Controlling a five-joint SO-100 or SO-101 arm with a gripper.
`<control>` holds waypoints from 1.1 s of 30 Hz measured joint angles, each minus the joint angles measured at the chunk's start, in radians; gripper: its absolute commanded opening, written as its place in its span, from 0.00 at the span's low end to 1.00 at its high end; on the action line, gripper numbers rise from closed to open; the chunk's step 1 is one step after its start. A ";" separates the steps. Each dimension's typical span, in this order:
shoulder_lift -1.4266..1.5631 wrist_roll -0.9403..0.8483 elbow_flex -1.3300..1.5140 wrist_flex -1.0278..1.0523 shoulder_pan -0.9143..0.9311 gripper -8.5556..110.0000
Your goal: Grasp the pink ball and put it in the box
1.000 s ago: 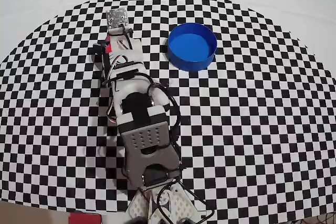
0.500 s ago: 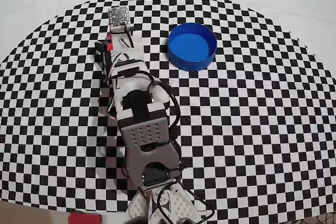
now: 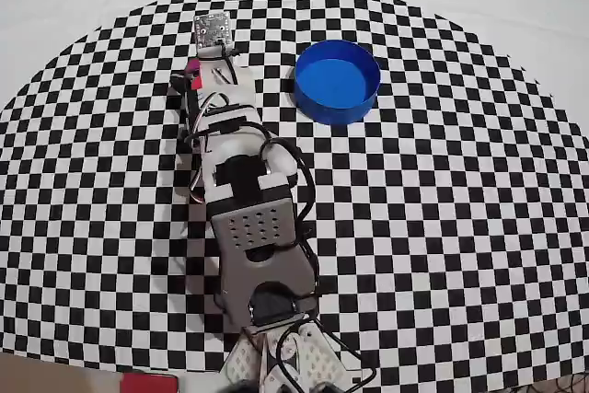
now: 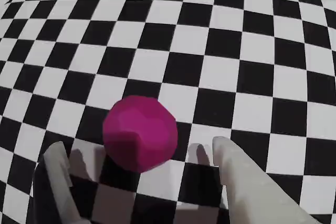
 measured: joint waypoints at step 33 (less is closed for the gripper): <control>-0.084 0.000 -0.092 0.000 -0.002 0.35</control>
